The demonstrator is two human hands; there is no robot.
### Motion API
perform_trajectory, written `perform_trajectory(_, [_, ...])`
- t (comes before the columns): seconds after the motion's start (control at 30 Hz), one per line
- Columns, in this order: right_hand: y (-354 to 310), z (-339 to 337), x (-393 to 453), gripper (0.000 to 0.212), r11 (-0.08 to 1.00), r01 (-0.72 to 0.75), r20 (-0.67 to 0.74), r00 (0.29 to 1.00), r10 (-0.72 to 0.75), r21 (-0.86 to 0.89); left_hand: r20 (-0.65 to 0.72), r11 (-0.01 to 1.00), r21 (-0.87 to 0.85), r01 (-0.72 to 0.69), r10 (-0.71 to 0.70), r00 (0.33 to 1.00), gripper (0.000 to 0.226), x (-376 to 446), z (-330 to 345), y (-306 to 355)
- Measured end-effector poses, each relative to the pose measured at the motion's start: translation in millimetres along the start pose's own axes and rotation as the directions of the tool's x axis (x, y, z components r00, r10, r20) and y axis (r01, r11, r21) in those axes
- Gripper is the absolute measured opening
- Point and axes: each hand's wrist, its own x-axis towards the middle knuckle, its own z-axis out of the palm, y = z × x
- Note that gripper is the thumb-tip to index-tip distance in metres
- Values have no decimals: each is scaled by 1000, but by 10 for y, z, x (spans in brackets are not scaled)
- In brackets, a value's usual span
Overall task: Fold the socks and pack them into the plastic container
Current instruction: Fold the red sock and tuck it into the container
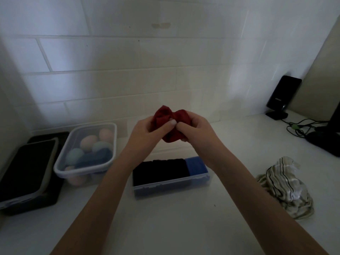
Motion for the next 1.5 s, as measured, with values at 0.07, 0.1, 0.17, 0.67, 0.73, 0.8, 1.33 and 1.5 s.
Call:
perform_trajectory(0.07, [7, 32, -16, 16, 1000, -17, 33, 999, 17, -20, -16, 998, -32, 57, -58, 998, 10, 21, -46, -4])
perform_trajectory(0.1, [6, 48, -26, 17, 1000, -26, 47, 999, 27, -17, -6, 995, -45, 85, -85, 996, 10, 27, -62, -6])
perform_trajectory(0.17, [-6, 62, -40, 21, 1000, -23, 58, 998, 24, -17, 16, 989, -88, 122, -121, 992, 13, 36, -86, -17])
perform_trajectory(0.67, [-22, -17, -4, 29, 997, -6, -1, 1000, 6, -83, 269, 953, -216, 210, -149, 952, 45, -33, 7, -61])
perform_trajectory(0.73, [-31, -34, -8, 29, 997, 26, 7, 1000, -26, -79, 279, 934, -256, 248, -174, 944, 41, -23, -12, -49])
perform_trajectory(0.8, [-39, -34, -24, 28, 998, 45, 36, 998, -43, -51, 274, 915, -279, 292, -215, 937, 35, -10, -38, -49])
perform_trajectory(1.33, [4, -111, 16, 31, 993, 52, -5, 999, -51, 107, 82, 989, -98, 110, -102, 991, 34, 43, -122, -50])
perform_trajectory(1.5, [-56, -79, -5, 23, 980, 64, 34, 997, -72, 191, 34, 987, -161, -3, 9, 999, 37, -38, -185, 13])
